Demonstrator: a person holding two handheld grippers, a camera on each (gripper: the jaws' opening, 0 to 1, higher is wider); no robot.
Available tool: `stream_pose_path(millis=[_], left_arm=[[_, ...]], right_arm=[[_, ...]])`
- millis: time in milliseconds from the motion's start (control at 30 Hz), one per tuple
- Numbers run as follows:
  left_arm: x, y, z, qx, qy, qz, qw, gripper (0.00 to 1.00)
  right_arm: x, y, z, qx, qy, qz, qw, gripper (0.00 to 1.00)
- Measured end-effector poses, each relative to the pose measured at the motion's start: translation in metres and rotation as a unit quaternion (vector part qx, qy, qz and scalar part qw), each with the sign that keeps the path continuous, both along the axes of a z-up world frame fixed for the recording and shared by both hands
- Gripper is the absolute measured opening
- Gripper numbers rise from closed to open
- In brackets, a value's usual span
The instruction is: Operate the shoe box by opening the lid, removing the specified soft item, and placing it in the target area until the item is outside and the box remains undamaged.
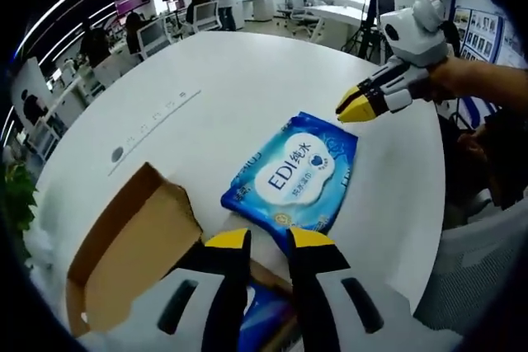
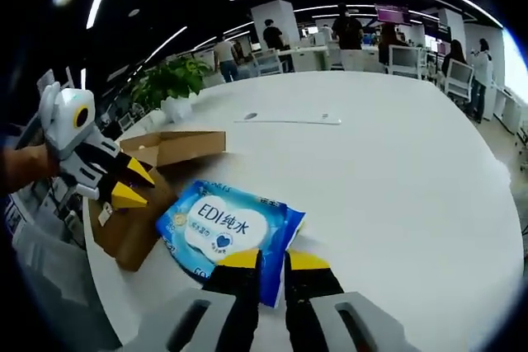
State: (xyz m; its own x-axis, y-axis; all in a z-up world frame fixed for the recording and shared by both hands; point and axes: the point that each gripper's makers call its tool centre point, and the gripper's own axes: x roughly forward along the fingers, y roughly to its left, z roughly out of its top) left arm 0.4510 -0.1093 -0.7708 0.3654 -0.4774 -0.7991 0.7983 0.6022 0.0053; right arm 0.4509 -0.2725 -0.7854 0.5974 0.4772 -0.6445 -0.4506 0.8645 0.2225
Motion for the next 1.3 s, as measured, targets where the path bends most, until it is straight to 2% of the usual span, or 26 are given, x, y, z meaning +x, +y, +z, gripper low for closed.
stream_pose_path(millis=[400, 733, 1300], left_arm=[[-0.002, 0.016, 0.012, -0.019, -0.004, 0.019, 0.9996, 0.18], [-0.008, 0.038, 0.013, -0.022, -0.002, 0.038, 0.9990, 0.21], [-0.018, 0.093, 0.007, -0.017, -0.003, 0.080, 0.9966, 0.23]], right_arm=[[-0.009, 0.007, 0.016, -0.006, -0.008, 0.011, 0.9999, 0.13], [-0.016, 0.012, 0.023, -0.016, -0.015, 0.027, 0.9994, 0.16], [-0.027, 0.058, 0.048, -0.015, -0.039, 0.076, 0.9962, 0.26]])
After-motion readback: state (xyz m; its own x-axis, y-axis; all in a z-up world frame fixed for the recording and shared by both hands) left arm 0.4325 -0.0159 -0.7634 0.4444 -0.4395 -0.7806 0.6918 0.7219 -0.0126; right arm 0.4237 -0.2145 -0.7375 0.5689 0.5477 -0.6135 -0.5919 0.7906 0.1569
